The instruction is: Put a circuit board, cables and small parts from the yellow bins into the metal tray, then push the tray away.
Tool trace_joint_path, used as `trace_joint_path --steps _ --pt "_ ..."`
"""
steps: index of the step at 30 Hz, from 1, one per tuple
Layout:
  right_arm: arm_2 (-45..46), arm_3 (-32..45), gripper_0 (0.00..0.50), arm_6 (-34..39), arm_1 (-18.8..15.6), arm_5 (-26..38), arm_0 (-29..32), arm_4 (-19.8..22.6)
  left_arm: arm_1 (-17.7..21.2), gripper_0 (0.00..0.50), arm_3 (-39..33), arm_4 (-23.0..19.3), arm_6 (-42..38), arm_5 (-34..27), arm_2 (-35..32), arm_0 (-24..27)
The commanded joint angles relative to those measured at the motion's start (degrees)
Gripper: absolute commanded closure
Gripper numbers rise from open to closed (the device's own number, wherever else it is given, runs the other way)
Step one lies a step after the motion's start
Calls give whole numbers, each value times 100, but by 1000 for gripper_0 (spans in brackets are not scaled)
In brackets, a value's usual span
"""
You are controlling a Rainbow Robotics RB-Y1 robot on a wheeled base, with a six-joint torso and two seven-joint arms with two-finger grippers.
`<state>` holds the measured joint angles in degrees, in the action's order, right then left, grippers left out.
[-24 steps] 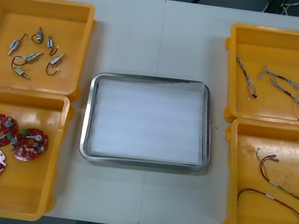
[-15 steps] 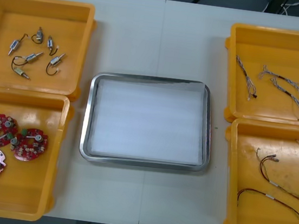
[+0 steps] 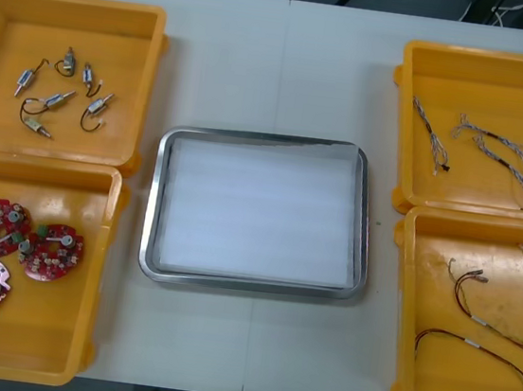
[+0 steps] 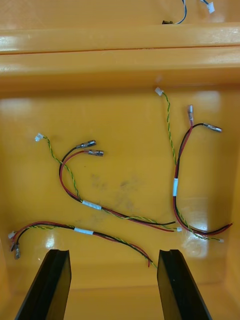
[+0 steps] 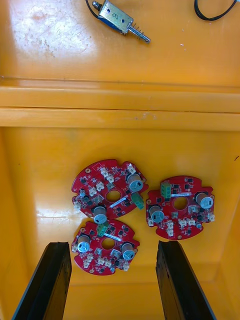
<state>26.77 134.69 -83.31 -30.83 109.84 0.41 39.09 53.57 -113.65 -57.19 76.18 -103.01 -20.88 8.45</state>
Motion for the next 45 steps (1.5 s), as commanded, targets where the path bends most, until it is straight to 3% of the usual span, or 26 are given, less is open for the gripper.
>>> trace_joint_path --steps 1,45 --pt "38 40 0 51 -204 16 -32 46 -31 0 -149 50 354 44 -197 -80" --pt "38 40 0 51 -204 16 -32 46 -31 0 -149 50 354 44 -197 -80"
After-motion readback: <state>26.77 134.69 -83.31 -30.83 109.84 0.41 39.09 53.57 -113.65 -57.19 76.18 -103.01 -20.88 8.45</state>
